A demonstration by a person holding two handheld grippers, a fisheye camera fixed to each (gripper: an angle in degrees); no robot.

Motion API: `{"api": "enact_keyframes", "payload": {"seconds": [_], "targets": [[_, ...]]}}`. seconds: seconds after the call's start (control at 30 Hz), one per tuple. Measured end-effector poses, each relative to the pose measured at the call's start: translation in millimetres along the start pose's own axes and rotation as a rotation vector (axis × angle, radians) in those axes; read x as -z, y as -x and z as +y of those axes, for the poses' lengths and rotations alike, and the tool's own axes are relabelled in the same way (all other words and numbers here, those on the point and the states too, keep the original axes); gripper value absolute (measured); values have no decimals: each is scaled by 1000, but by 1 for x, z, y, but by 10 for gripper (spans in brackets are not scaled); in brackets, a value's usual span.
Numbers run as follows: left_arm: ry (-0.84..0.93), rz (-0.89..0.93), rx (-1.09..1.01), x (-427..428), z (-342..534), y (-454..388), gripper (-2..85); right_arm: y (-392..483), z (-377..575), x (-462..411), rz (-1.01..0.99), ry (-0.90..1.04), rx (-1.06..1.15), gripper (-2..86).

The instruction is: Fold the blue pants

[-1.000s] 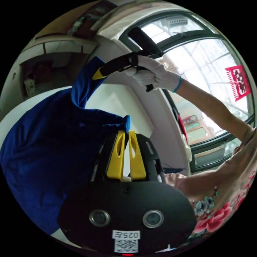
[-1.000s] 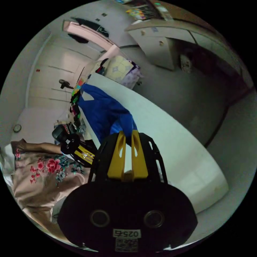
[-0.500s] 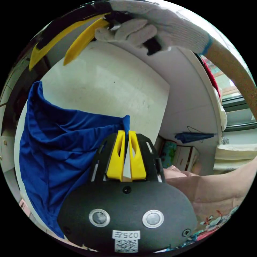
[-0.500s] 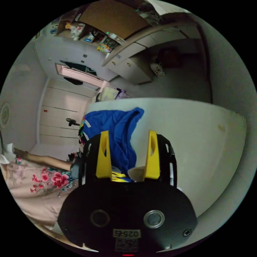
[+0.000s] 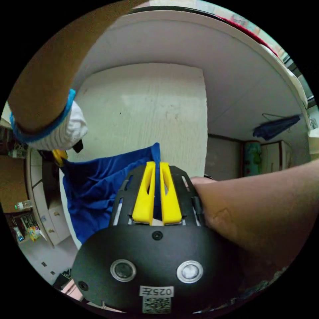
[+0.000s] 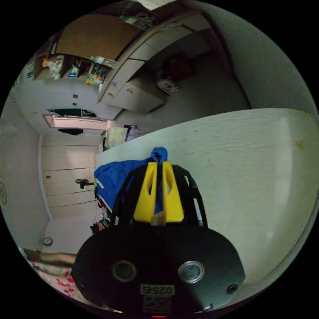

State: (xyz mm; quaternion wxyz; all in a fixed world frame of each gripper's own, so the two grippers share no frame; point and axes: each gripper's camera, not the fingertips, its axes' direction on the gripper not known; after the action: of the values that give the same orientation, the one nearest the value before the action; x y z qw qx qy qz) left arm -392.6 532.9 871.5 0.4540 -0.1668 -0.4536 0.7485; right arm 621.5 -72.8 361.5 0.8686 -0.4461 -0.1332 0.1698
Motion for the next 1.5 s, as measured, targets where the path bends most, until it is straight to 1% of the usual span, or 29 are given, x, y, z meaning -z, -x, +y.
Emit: {"api": "enact_keyframes", "payload": {"seconds": [0.1,0.17,0.23,0.27,0.33,0.4,0.43,0.5,0.57,0.6,0.63,0.67,0.7,0.73,0.8,0.87,0.93,0.97,1.13,1.2,1.27,1.37,1.5], "targets": [[14,-96,-63,10,1,-7,-15,-25,-9,23,46,-33,69,12],[0,-118,-91,18,1,-11,-15,-53,-12,33,39,-31,62,18],[-16,-83,-86,23,-1,-11,-13,-87,-15,35,-8,-10,28,35],[-8,-45,-53,26,-4,-7,-11,-108,-16,35,-66,16,2,51],[3,29,41,30,-8,6,-4,-128,-11,43,-143,-19,-11,81],[-30,225,163,42,-3,37,11,-130,10,62,-151,-118,40,104],[-51,285,196,47,0,46,13,-128,17,65,-146,-127,59,110],[-188,542,296,69,17,84,22,-115,40,64,-158,-102,137,139],[-294,681,371,84,36,109,38,-108,55,53,-135,-35,192,152],[-343,722,445,91,51,126,39,-106,66,46,-87,-12,222,152],[-361,725,487,94,60,134,39,-106,72,43,-55,-10,233,149],[-381,702,583,96,78,153,37,-109,83,37,-3,-16,248,143],[-390,673,683,93,95,175,36,-116,92,31,-5,-30,246,137],[-389,665,729,90,102,186,35,-120,96,28,-20,-37,240,137],[-357,676,869,74,116,234,35,-138,108,16,-46,-37,224,137],[-332,691,905,66,107,263,40,-149,113,6,-26,-22,225,136],[-283,667,875,64,82,281,46,-162,116,-1,-10,-11,210,136],[-237,648,819,62,58,288,48,-169,119,-4,-8,-9,205,135],[50,485,700,40,-29,300,52,-199,129,-10,-74,6,196,109],[234,391,636,21,-61,302,41,-213,134,-16,-47,29,205,107],[313,336,592,17,-78,300,30,-225,138,-18,-63,28,202,109],[387,311,566,22,-96,298,19,-240,143,-10,-53,-10,185,131],[409,319,611,27,-99,301,1,-268,150,-8,-86,-23,157,130]]}}
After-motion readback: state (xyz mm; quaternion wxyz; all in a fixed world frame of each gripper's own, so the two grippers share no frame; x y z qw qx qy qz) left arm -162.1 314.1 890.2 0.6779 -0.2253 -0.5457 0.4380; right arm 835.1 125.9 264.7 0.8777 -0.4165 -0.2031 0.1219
